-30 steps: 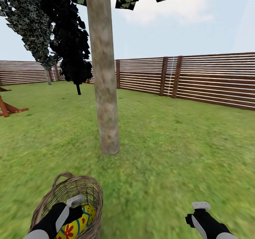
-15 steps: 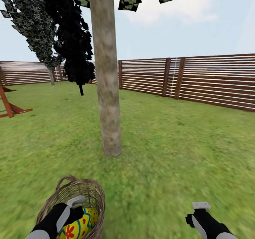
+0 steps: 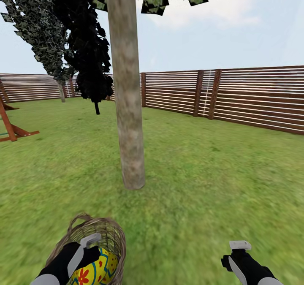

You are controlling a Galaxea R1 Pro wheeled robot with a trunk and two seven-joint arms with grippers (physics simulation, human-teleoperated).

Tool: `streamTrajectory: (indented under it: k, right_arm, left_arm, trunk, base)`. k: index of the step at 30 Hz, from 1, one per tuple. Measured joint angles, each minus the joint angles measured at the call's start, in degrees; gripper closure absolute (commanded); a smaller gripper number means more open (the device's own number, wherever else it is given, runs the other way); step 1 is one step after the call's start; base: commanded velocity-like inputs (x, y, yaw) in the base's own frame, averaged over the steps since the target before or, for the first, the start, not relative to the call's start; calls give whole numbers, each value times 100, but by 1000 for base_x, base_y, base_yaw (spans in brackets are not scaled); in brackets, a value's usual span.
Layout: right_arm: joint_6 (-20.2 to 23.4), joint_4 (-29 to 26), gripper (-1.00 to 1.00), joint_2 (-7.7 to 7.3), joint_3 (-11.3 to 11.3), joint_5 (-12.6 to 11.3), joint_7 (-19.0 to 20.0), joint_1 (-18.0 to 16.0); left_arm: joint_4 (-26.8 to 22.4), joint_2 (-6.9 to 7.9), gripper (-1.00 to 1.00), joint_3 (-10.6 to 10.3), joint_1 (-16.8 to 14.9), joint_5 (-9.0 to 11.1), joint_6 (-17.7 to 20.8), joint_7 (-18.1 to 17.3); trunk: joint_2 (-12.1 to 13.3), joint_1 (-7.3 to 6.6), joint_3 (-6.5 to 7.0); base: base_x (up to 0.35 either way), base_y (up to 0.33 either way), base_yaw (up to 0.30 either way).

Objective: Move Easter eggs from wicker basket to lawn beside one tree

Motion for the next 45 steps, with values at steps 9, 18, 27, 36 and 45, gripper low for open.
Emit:
streamTrajectory:
  k: [9,18,27,36,45]
  right_arm:
    - [-2,2,-100,2,0,8,-9,-1]
    - [-8,0,-100,0,0,0,-5,0]
    - [-5,2,-100,6,0,2,-9,-1]
    - [-9,0,-100,8,0,0,-8,0]
    - [-2,2,-100,9,0,2,-8,-1]
  left_arm:
    - [-2,1,100,-3,1,1,1,0]
    - [0,0,100,-9,-1,0,0,-3]
    - [-2,-3,100,-9,0,1,1,-4]
    - [0,-2,100,-9,0,0,0,-3]
    - [-19,1,100,-5,0,10,3,-5]
  trunk:
    - [361,-198,162]
    - [722,-395,323]
    - [1083,-593,485]
    - [1444,-791,646]
    - [1805,-989,808]
  base:
    - [0,0,229]
    - [0,0,26]
    - [0,0,164]
    - [0,0,92]
    - [0,0,100]
